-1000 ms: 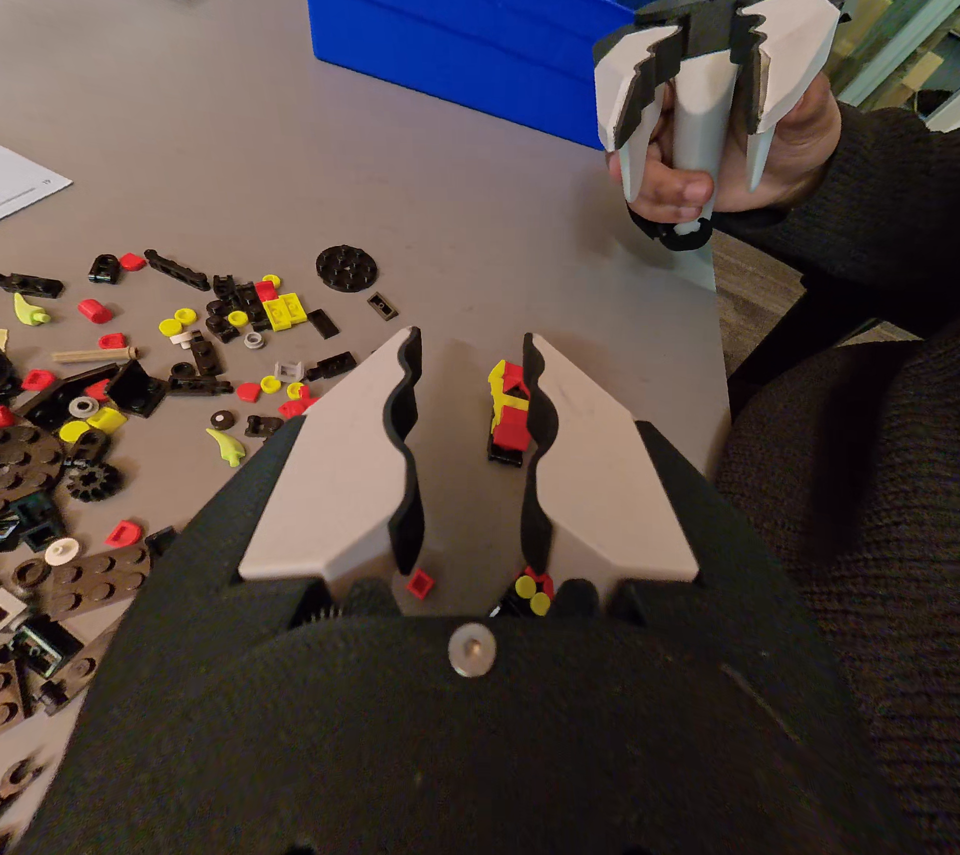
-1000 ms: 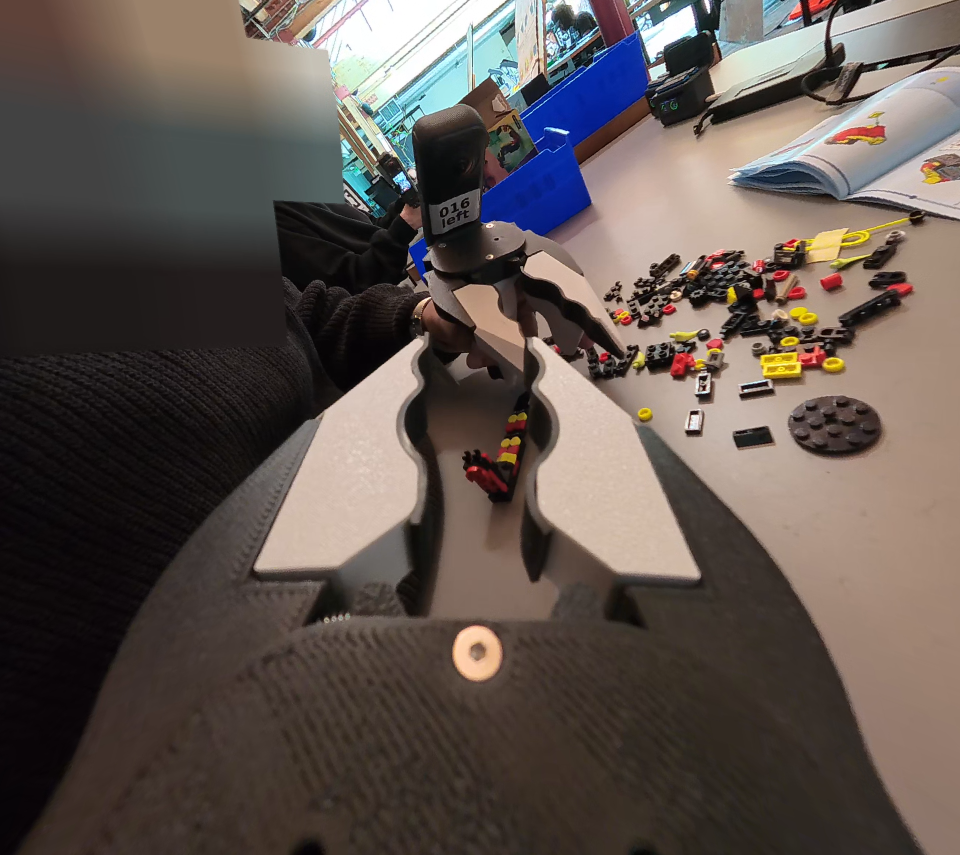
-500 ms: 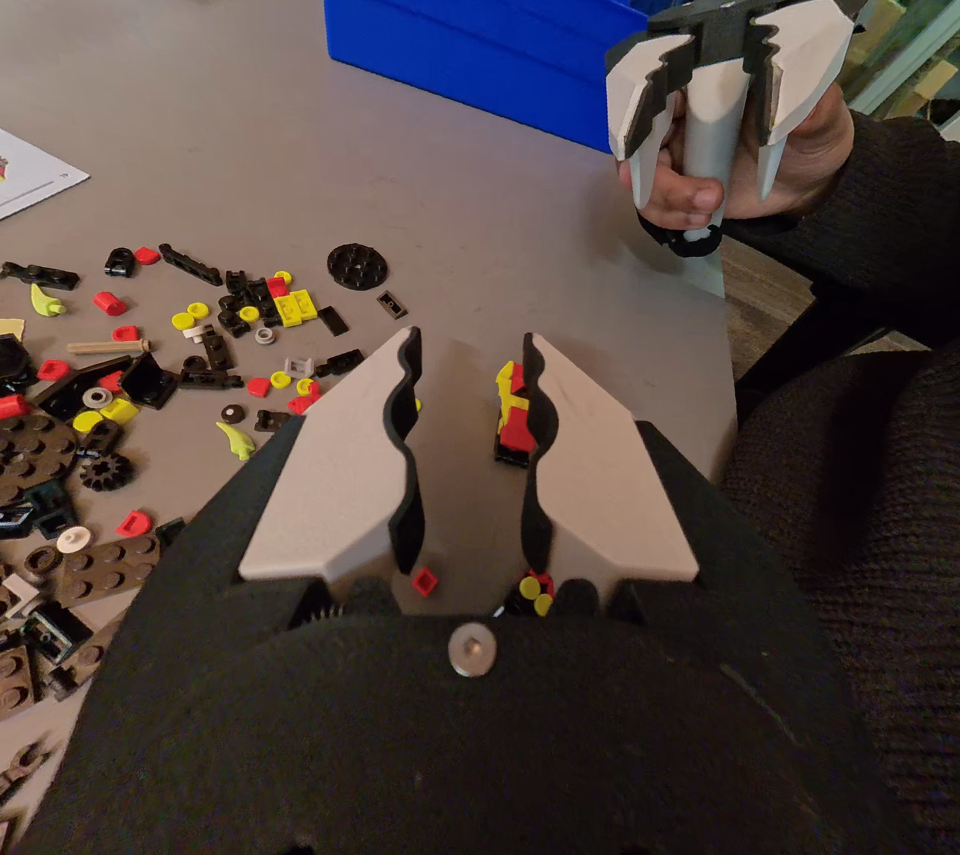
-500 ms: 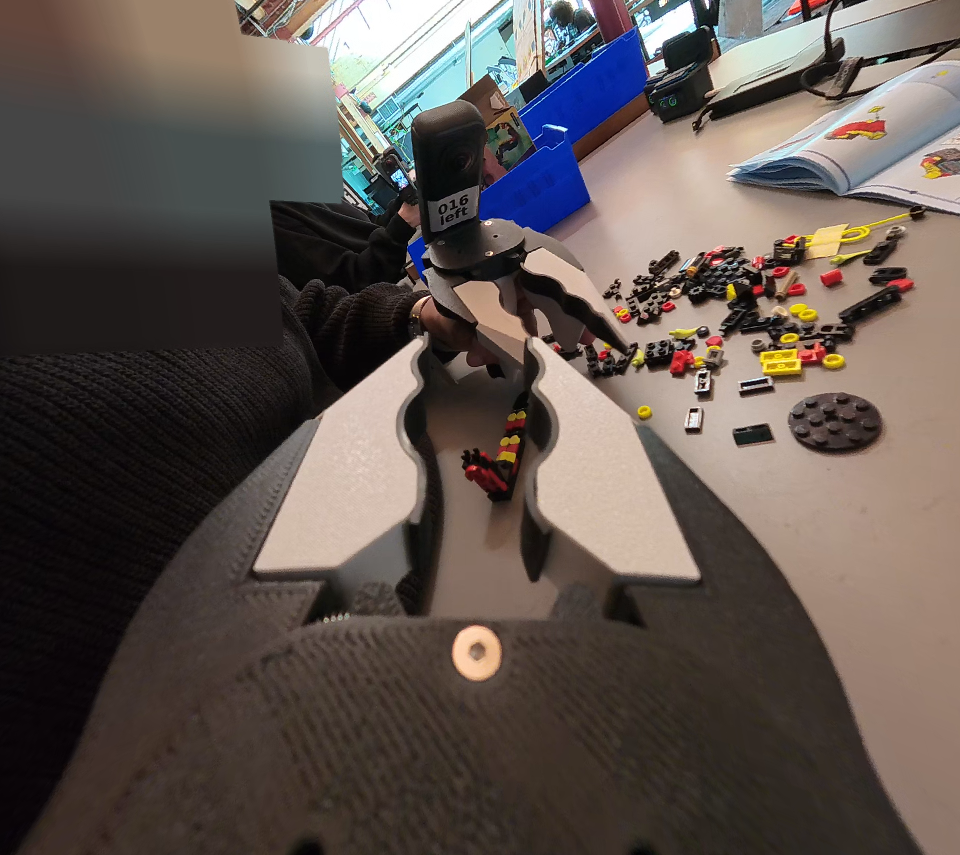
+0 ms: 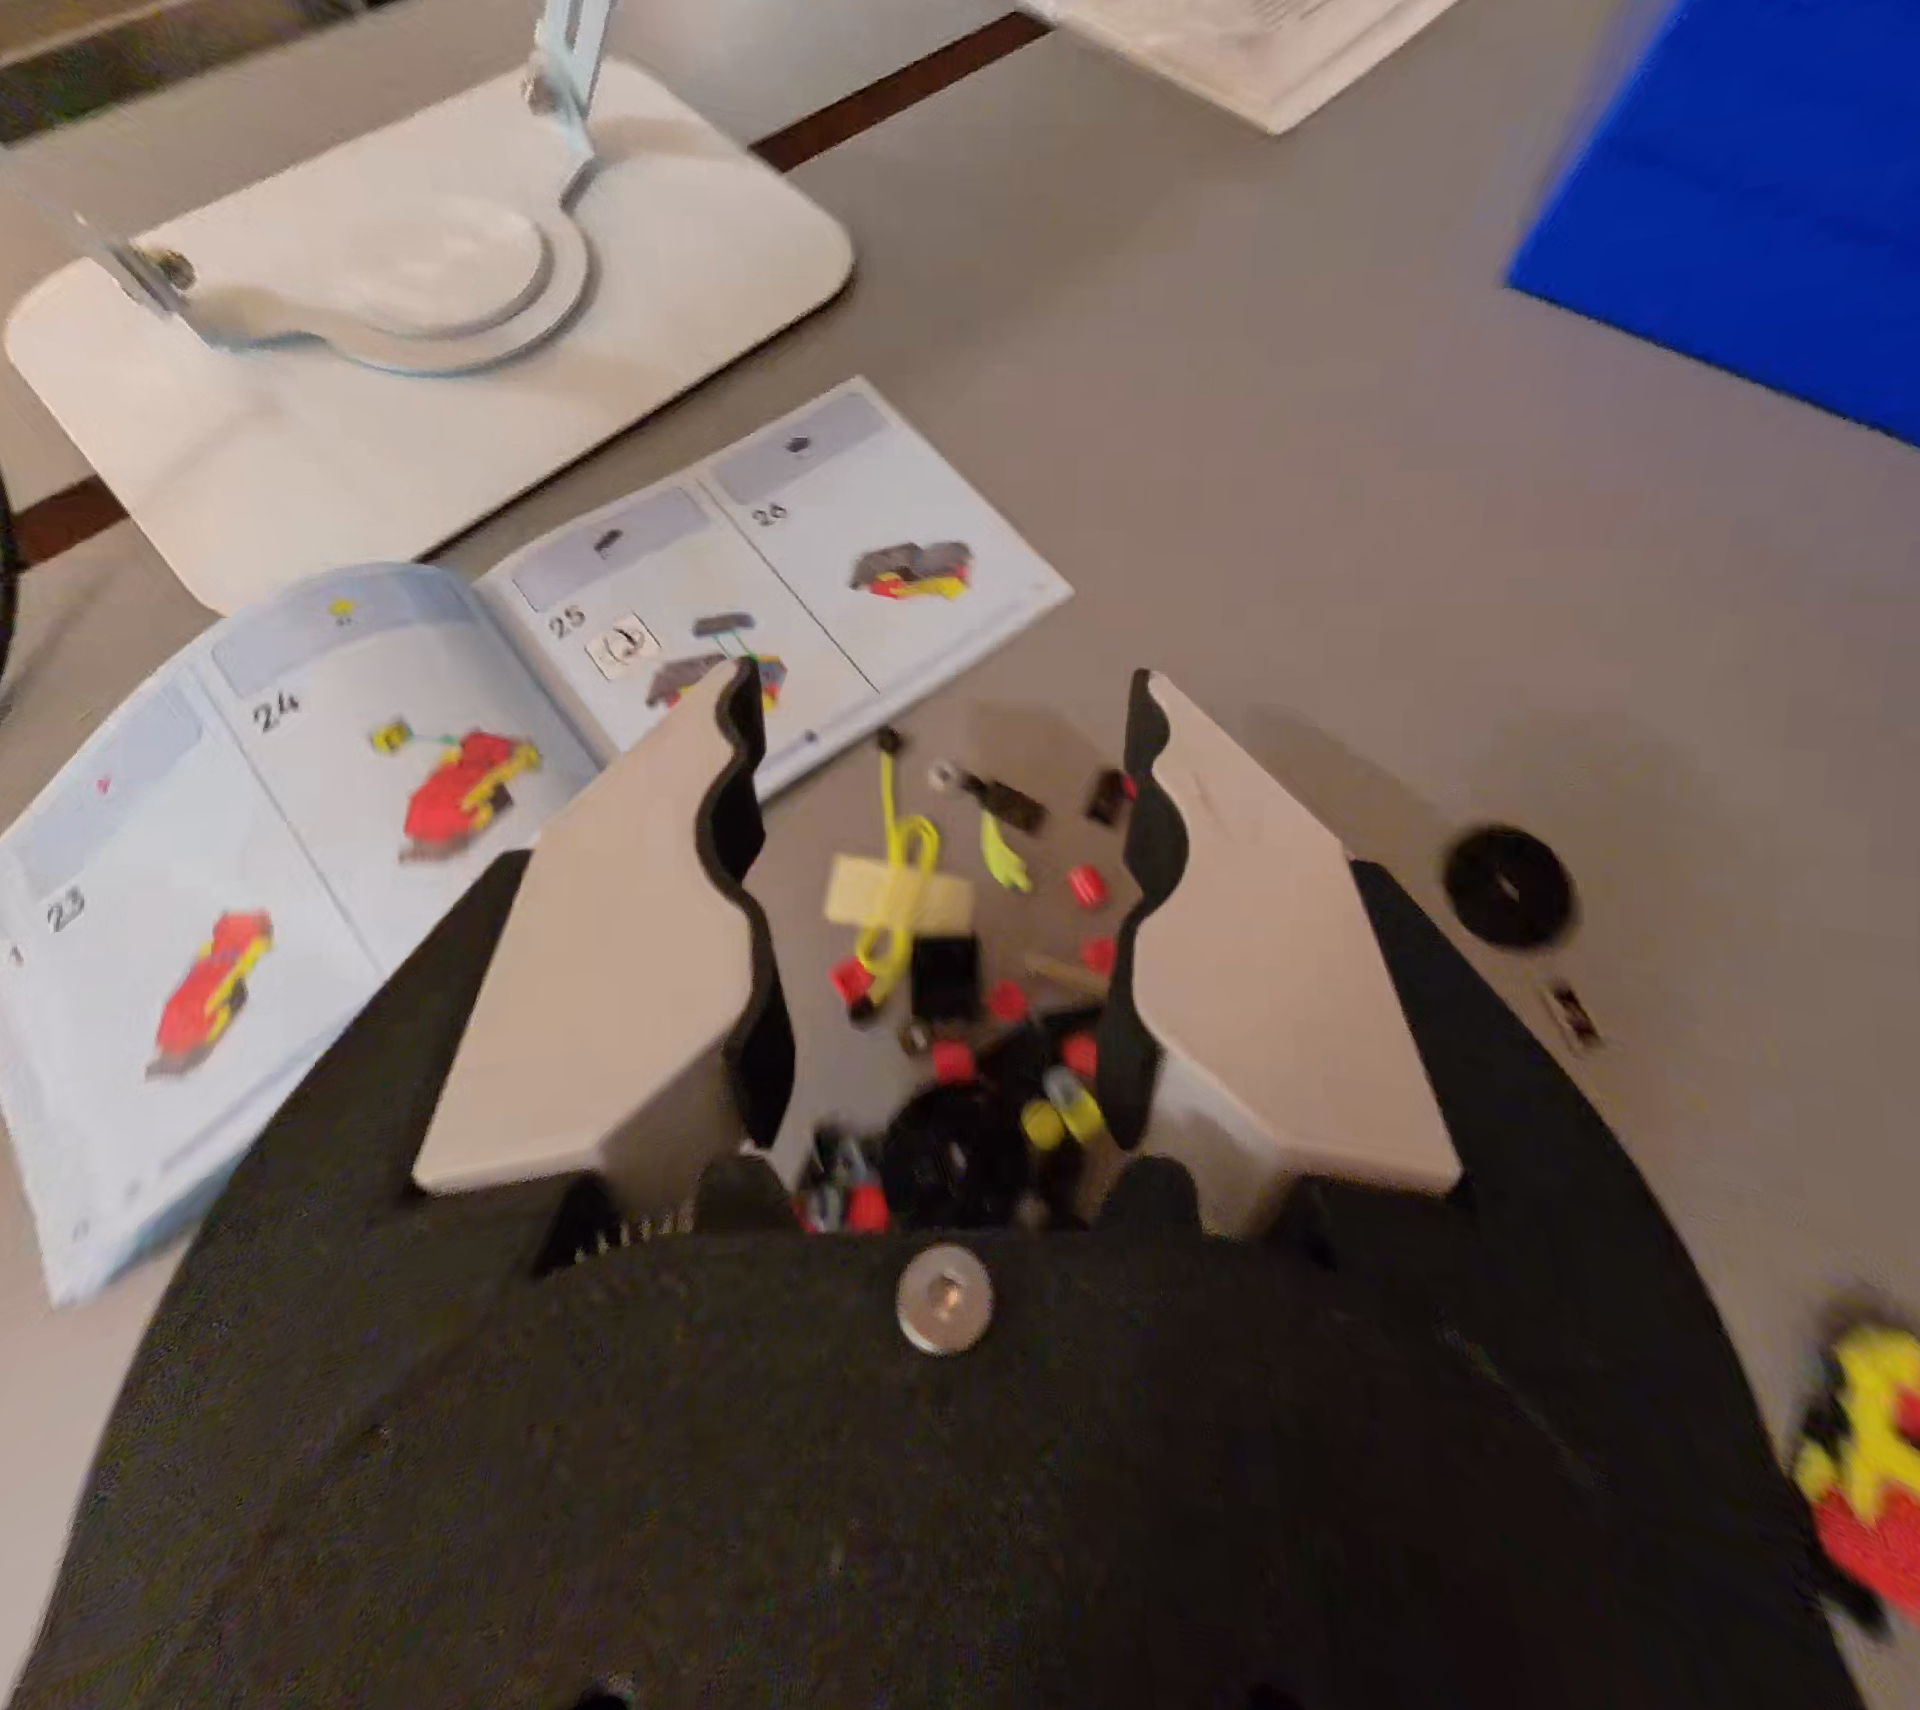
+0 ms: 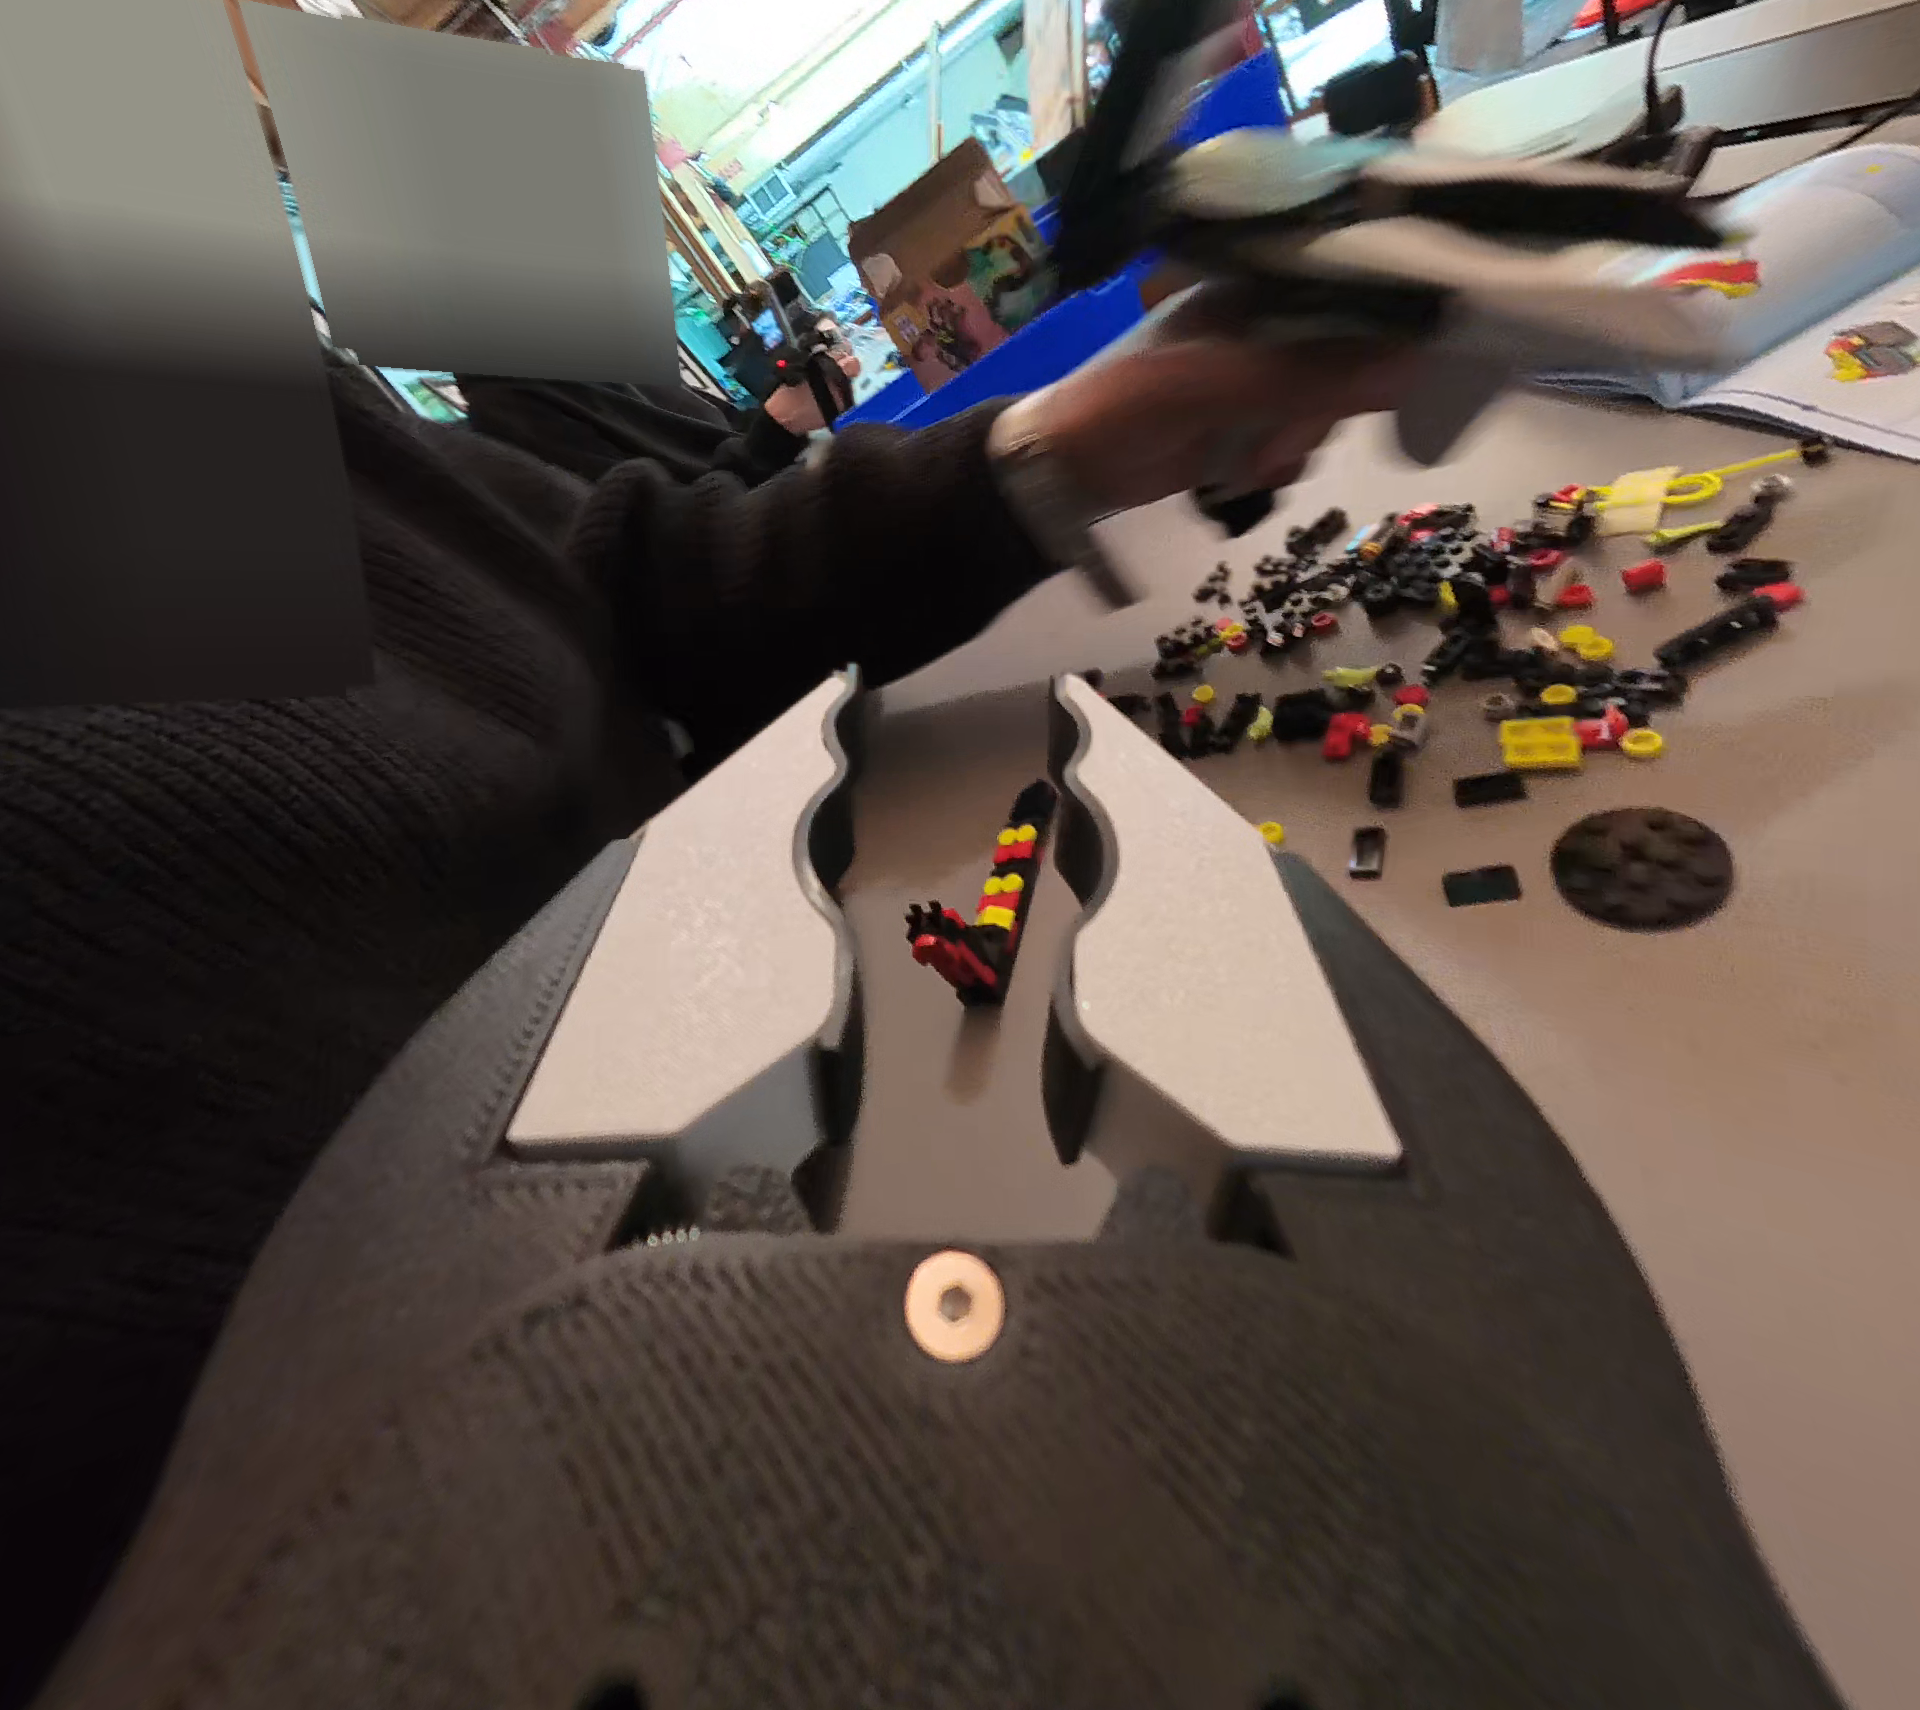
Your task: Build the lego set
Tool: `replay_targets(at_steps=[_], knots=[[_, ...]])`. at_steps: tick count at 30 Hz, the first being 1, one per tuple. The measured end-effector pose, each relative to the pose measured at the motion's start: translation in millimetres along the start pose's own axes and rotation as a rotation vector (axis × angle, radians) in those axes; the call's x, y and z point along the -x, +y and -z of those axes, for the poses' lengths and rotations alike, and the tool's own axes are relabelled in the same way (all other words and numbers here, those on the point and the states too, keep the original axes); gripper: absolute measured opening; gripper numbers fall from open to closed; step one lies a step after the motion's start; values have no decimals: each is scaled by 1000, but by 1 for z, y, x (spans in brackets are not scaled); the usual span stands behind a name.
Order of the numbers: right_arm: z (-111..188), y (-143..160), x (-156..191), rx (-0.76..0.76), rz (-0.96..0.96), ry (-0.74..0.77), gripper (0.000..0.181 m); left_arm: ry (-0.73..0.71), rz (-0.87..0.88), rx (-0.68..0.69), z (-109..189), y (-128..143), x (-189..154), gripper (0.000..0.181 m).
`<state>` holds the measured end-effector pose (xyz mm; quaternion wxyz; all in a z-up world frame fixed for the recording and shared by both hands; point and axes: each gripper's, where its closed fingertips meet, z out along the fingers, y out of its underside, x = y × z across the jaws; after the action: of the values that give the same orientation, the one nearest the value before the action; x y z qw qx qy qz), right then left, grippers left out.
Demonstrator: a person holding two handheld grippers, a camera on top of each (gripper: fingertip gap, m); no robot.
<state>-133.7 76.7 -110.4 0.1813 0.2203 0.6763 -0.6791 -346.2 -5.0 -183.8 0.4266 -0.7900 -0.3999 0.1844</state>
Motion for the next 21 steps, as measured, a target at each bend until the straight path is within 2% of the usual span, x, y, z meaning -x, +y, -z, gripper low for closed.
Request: replay_targets(at_steps=[4, 7, 9, 15, 21], knots=[[1, -4, 2, -15, -13, -22, 33, 68, 94, 167, -51, 3, 4, 78], [6, -10, 1, -51, -34, -26, 33, 21, 38, 242, -68, 14, 8, 80], [11, -14, -1, -84, -63, -29, 33, -28, -21, 293, -73, 26, 13, 83], [23, -26, -9, -176, -160, -52, 37, -30, -18, 276, -75, 23, 16, 76], [24, -27, -13, -191, -191, -58, 37, -27, -9, 269, -80, 19, 17, 76]])
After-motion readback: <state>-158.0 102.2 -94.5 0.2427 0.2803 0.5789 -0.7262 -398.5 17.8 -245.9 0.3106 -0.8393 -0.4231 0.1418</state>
